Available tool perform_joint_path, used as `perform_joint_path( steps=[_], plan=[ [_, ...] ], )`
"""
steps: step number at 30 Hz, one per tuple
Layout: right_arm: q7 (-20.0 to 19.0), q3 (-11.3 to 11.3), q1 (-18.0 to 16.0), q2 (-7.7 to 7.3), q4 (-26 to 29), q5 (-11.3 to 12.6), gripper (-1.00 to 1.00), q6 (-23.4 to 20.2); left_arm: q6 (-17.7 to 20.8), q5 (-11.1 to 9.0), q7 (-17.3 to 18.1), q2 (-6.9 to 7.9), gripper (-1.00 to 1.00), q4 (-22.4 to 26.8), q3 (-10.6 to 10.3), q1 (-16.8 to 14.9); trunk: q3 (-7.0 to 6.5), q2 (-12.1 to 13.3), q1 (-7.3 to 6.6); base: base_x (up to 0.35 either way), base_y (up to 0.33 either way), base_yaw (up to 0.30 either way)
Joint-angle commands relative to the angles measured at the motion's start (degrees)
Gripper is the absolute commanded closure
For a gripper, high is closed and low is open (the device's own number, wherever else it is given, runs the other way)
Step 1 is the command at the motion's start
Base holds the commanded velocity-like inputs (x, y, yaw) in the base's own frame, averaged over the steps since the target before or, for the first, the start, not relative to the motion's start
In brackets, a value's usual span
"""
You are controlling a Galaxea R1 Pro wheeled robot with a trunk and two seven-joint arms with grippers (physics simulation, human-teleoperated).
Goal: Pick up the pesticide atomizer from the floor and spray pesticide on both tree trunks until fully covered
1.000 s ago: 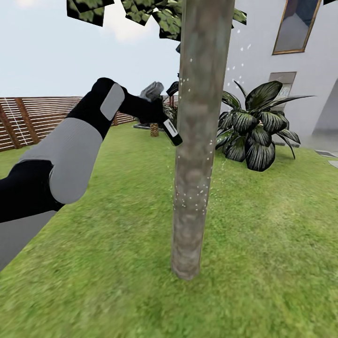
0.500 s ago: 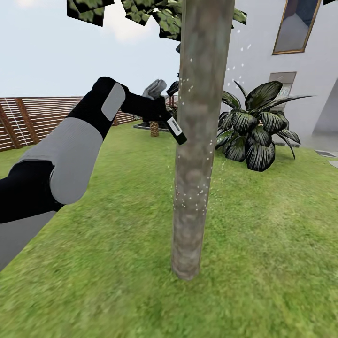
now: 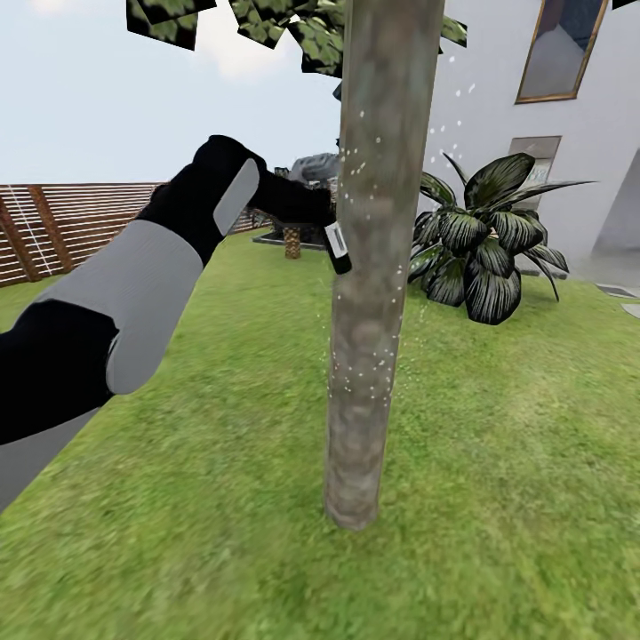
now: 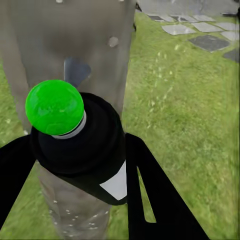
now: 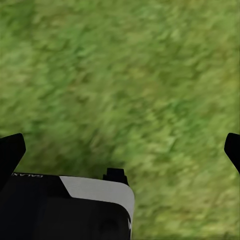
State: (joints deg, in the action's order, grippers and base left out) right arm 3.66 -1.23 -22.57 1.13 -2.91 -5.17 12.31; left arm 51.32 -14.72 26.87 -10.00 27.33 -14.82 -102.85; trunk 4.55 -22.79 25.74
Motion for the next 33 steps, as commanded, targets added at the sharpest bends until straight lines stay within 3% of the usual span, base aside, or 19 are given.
perform_joint_path(
  steps=[1, 3, 5, 7, 17, 20, 21, 23, 27, 30, 33],
  plan=[
    [0.38, -0.09, -0.11, 0.05, -0.26, -0.55, -1.00, 0.35, 0.16, 0.05, 0.48, 0.00, 1.00, 0.04, -0.03, -0.05, 0.13, -0.13, 0.04, 0.000, 0.000, 0.000],
    [0.38, -0.09, -0.11, 0.02, -0.26, -0.55, -1.00, 0.35, -1.24, 0.23, 0.98, 0.00, 1.00, -3.71, 0.03, 0.00, 0.13, -0.13, 0.04, 0.000, 0.000, 0.000],
    [0.38, -0.09, -0.10, 0.02, -0.26, -0.55, -1.00, 0.35, -5.48, 0.37, 0.68, 0.00, 1.00, -6.86, 0.05, 0.01, 0.13, -0.13, 0.04, 0.000, 0.000, 0.000],
    [0.38, -0.09, -0.12, 0.01, -0.22, -0.55, -1.00, 0.35, -8.72, 0.37, -1.85, 0.00, 1.00, -9.30, 0.05, 0.02, 0.13, -0.13, 0.04, 0.000, 0.000, 0.000],
    [0.38, -0.09, -0.12, 0.03, -0.25, -0.55, -1.00, 0.35, -11.42, 0.22, -4.08, 0.00, 1.00, -10.54, 0.00, 0.09, 0.13, -0.13, 0.04, -0.107, 0.016, 0.000],
    [0.38, -0.09, -0.12, 0.01, -0.24, -0.55, -1.00, 0.35, -15.44, 0.30, -5.15, 0.00, 1.00, -10.52, -0.11, 0.11, 0.13, -0.13, 0.04, -0.033, 0.001, 0.000],
    [0.38, -0.09, -0.13, 0.01, -0.24, -0.55, -1.00, 0.35, -16.14, 0.30, -6.86, 0.00, 1.00, -10.51, -0.11, 0.11, 0.13, -0.13, 0.04, -0.011, 0.000, 0.000],
    [0.38, -0.09, -0.13, 0.01, -0.24, -0.55, -1.00, 0.35, -16.98, 0.25, -14.16, 0.00, 1.00, -10.42, -0.17, 0.11, 0.13, -0.13, 0.04, -0.005, 0.000, 0.000],
    [0.38, -0.09, -0.15, 0.02, -0.23, -0.55, -1.00, 0.35, -17.09, 0.22, -18.73, 0.00, 1.00, -10.32, -0.48, 0.11, 0.13, -0.13, 0.04, -0.001, 0.000, 0.000],
    [0.38, -0.09, -0.13, 0.01, -0.22, -0.55, -1.00, 0.35, -16.83, 0.16, -17.55, 0.00, 1.00, -10.17, -0.59, 0.11, 0.13, -0.13, 0.04, 0.000, 0.000, 0.000],
    [0.38, -0.09, -0.13, 0.01, -0.23, -0.55, -1.00, 0.35, -16.78, 0.13, -8.58, 0.00, 1.00, -10.13, -0.53, 0.11, 0.13, -0.13, 0.04, 0.000, 0.000, 0.000]
  ],
)
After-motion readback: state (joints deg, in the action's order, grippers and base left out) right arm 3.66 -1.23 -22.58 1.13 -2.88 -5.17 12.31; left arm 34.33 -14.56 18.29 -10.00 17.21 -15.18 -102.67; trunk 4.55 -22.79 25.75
